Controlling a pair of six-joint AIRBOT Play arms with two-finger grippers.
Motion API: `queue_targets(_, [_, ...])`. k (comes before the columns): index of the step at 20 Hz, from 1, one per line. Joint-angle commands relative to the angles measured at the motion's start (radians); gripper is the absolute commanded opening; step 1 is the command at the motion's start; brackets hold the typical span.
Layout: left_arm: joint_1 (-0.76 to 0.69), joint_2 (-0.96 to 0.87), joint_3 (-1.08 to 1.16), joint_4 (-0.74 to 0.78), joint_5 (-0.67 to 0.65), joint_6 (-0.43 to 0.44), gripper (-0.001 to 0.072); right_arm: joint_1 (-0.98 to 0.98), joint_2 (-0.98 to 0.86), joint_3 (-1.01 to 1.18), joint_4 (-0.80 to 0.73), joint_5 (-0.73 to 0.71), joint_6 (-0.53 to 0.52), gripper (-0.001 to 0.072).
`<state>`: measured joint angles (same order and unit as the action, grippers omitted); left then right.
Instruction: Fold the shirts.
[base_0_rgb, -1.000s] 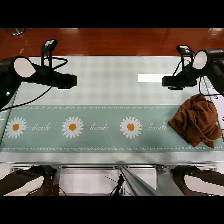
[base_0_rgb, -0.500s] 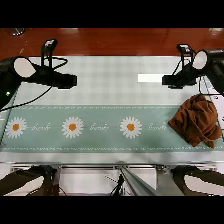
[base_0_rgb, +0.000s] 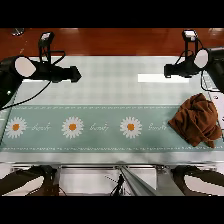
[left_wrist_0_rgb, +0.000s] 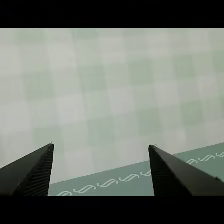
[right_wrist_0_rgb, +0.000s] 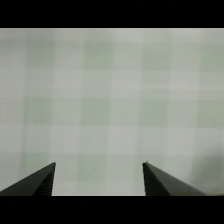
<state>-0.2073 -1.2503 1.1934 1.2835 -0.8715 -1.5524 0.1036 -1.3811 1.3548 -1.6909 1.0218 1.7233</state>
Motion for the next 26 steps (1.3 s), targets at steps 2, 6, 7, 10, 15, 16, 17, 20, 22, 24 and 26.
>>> queue_targets(2, [0.051,0.021,0.039,0.004,-0.194,0.049,0.0704,-0.084,0.098,0.003,-0.284,0.328,-0.013,0.0616])
queue_targets(6, [0.089,0.18,-0.119,-0.007,-0.238,0.109,0.0704,-0.369,0.348,-0.25,-0.211,0.284,0.069,0.0616])
queue_targets(7, [0.084,0.223,-0.181,-0.037,-0.238,0.109,0.0705,-0.431,0.404,-0.336,-0.121,0.229,0.067,0.0616])
queue_targets(10, [0.047,0.284,-0.346,-0.095,-0.208,0.109,0.0704,-0.536,0.461,-0.546,0.108,0.088,0.023,0.0616])
queue_targets(15, [0.0,0.254,-0.396,-0.098,-0.118,0.108,0.0704,-0.543,0.304,-0.632,0.271,-0.038,-0.022,0.0616])
queue_targets(16, [-0.002,0.246,-0.396,-0.098,-0.083,0.108,0.0704,-0.543,0.261,-0.632,0.277,-0.039,-0.027,0.0616])
queue_targets(17, [-0.004,0.238,-0.396,-0.098,-0.053,0.108,0.0705,-0.543,0.224,-0.632,0.278,-0.034,-0.028,0.0616])
queue_targets(20, [-0.005,0.202,-0.395,-0.098,0.035,0.108,0.0704,-0.542,0.19,-0.591,0.343,-0.018,-0.1,0.0068])
queue_targets(22, [0.003,0.193,-0.383,-0.098,0.032,0.109,0.0704,-0.541,0.215,-0.489,0.433,0.026,-0.2,0.0025])
queue_targets(24, [0.027,0.196,-0.331,-0.098,-0.042,0.109,0.0703,-0.524,0.28,-0.349,0.495,0.055,-0.252,0.0024])
queue_targets(26, [0.058,0.203,-0.25,-0.098,-0.142,0.109,0.0703,-0.477,0.365,-0.196,0.497,0.046,-0.251,0.0024])
